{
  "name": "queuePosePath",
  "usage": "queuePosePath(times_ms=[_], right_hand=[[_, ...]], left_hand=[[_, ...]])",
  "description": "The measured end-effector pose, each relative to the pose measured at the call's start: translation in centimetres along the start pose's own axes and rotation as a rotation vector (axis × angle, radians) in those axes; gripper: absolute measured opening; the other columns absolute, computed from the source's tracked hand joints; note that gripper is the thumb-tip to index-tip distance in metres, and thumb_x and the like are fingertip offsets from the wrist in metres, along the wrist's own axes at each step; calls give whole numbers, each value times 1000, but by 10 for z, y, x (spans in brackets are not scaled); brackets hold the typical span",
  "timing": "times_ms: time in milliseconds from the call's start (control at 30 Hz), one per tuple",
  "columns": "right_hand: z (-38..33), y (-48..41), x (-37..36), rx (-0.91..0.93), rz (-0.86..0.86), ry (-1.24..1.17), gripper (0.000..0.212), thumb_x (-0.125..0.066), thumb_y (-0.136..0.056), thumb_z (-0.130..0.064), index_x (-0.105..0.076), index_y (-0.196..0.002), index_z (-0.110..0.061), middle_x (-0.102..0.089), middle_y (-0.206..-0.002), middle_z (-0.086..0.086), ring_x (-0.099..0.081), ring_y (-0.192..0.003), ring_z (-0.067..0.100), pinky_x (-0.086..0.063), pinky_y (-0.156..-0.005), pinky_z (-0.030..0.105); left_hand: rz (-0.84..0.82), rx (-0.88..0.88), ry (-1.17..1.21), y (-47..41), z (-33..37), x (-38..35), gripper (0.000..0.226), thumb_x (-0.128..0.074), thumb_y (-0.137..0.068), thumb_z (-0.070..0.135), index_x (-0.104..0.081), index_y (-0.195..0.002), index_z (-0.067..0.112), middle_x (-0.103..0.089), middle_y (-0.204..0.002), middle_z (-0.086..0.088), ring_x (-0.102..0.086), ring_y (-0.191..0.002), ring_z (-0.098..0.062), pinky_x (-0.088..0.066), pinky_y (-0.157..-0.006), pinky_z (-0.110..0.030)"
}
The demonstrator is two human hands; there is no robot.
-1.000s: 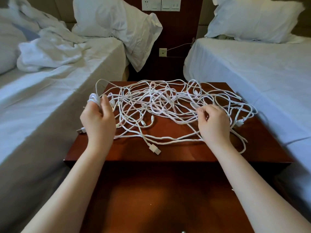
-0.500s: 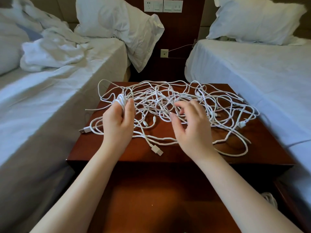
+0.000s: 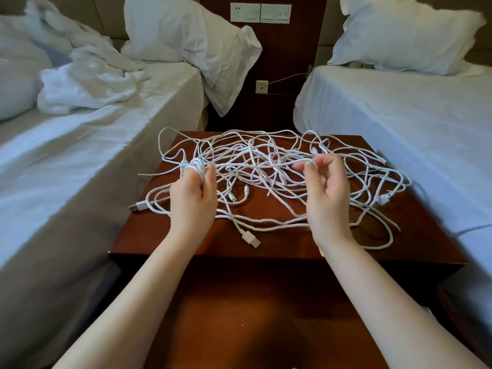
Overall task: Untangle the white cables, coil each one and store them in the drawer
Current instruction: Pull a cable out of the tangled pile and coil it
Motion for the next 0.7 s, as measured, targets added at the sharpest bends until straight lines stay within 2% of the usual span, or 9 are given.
queuePosePath(times_ms=[67,133,233,300,367,433,500,600,700], right_hand=[[-4,2,-2,33,-50,-64,14,-45,-102,-12,-48,-94,-23,-59,-71,-4,-60,-70,11,-51,-76,22],[-6,2,-2,87,-99,-32,15,-47,-101,-13,-49,-93,-25,-48,-63,-7,-47,-56,8,-44,-57,24],[0,0,3,288,-132,228,9,-53,-99,-18,-59,-91,-17,-53,-60,-2,-47,-50,11,-36,-46,23],[9,-2,6,383,-135,523,23,-51,-98,-28,-68,-93,-14,-59,-60,-1,-51,-49,13,-38,-42,27],[15,-7,9,421,-101,815,25,-52,-95,-29,-72,-99,-15,-65,-71,1,-58,-57,19,-43,-46,26],[12,-6,7,475,-62,969,28,-58,-88,-21,-70,-113,-14,-66,-90,5,-59,-79,25,-48,-64,34],[2,1,-2,528,-113,897,40,-55,-82,-17,-66,-120,-13,-63,-106,7,-56,-99,26,-46,-82,39],[-10,12,-19,517,-257,636,45,-48,-80,-17,-63,-121,-7,-64,-113,5,-54,-110,20,-42,-98,32],[-6,22,-29,453,-339,497,26,-53,-90,-15,-64,-112,-7,-65,-98,-1,-54,-95,10,-42,-87,20]], left_hand=[[9,-6,-8,1,0,-1,51,-51,-97,8,-21,-58,19,-23,-50,6,-37,-46,-2,-28,-46,-14],[9,9,2,0,-6,-1,46,-50,-97,9,-27,-57,14,-26,-50,3,-35,-46,-5,-28,-46,-15],[-4,34,36,-3,-12,1,47,-46,-97,19,-35,-57,-3,-35,-50,-15,-30,-48,-9,-26,-47,-20],[-18,28,46,-3,-11,0,50,-43,-95,26,-37,-58,-7,-38,-52,-21,-31,-49,-18,-24,-48,-22],[-45,-12,51,-1,-5,-2,46,-47,-96,22,-33,-57,3,-32,-49,-9,-31,-48,-13,-25,-47,-19],[-79,-54,31,3,2,-5,47,-51,-97,12,-26,-57,16,-27,-50,4,-36,-48,-8,-26,-45,-15],[-111,-78,22,7,7,-7,51,-52,-96,11,-21,-58,22,-24,-50,8,-36,-46,-6,-27,-44,-14],[-147,-147,35,10,15,-8,51,-52,-95,10,-20,-59,26,-23,-51,12,-36,-46,-4,-27,-44,-12],[-185,-211,94,13,26,-8,47,-49,-93,12,-22,-60,28,-25,-52,15,-34,-45,-3,-25,-43,-10]])
Point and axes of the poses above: each hand's wrist, its own y-axis away from the middle knuckle, its own x-axis out of the back of the hand, z = x × y, the point moved 3 cm from there along -y, towards the middle knuckle
